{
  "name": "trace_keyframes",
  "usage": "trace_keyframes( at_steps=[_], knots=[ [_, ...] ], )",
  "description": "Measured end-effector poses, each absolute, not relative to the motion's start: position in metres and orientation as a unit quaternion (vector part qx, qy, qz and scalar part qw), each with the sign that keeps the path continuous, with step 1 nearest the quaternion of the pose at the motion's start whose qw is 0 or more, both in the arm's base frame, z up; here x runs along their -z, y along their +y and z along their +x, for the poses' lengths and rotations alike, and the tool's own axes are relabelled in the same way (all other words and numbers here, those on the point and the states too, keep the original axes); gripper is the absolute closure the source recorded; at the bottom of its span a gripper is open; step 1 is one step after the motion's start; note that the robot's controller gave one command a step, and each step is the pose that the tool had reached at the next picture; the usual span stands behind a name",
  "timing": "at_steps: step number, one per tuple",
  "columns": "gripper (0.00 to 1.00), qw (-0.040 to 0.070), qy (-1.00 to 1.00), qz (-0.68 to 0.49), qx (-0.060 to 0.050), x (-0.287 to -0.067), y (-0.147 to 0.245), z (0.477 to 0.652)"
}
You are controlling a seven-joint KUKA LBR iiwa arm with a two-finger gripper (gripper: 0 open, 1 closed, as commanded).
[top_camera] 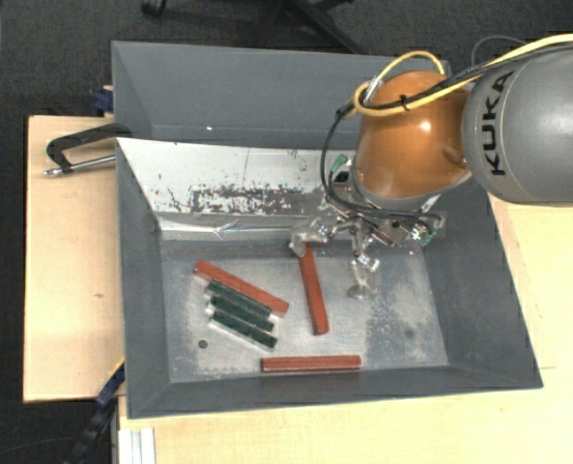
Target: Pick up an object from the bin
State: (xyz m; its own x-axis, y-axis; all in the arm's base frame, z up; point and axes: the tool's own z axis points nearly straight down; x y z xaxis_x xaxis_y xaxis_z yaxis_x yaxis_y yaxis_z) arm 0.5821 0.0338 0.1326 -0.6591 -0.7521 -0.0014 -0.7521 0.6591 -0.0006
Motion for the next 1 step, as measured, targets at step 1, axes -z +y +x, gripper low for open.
trace_keyframes(
  at_steps=[1],
  knots=[
    [0.00,0.001,0.855,-0.518,0.000,-0.0819,0.0527,0.5845]
  ],
)
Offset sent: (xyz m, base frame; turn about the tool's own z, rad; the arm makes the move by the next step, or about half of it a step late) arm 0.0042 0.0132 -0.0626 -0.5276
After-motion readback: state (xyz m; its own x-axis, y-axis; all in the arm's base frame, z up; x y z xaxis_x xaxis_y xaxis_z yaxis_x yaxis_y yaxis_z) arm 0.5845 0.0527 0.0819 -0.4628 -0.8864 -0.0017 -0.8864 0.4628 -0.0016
